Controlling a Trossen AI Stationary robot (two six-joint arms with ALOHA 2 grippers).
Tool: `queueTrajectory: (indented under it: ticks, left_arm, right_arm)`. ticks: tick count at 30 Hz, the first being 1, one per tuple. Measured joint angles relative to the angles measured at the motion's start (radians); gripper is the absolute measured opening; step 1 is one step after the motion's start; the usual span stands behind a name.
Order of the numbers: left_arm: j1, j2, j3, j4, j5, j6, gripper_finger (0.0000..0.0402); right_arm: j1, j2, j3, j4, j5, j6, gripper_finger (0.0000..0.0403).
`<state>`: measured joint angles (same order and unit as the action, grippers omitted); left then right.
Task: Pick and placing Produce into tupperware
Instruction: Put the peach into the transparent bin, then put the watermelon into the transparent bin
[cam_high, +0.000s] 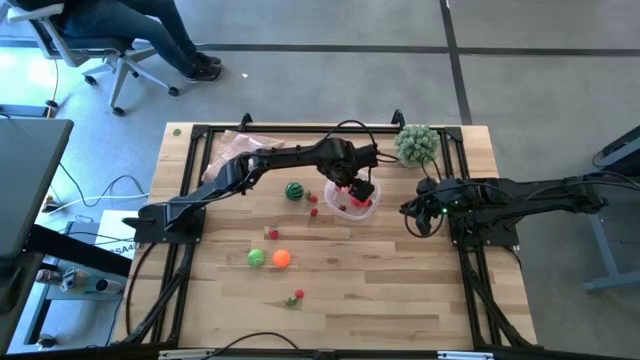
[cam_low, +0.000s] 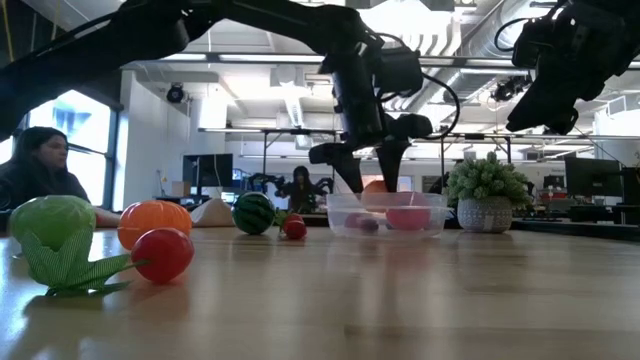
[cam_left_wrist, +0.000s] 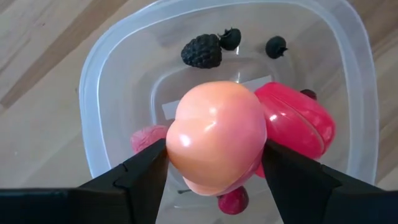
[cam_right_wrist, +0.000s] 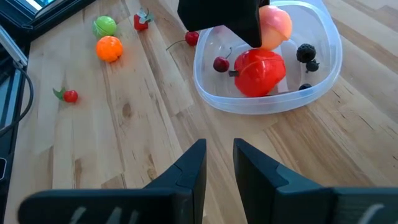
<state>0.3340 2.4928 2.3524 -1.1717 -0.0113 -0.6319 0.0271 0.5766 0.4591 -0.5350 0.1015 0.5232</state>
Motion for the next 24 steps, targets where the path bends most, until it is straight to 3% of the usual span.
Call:
queueTrajectory:
  ticks: [12, 24]
  left_arm:
    - [0.000, 0.000, 0.000, -0.003, -0.004, 0.000, 0.0290]
    - [0.007, -0.026, 0.002, -0.088, 0.015, 0.009, 0.0294]
  right_arm:
    - [0.000, 0.000, 0.000, 0.000, 0.000, 0.000, 0.0071]
    - [0.000, 0.000, 0.000, 0.000, 0.000, 0.000, 0.0071]
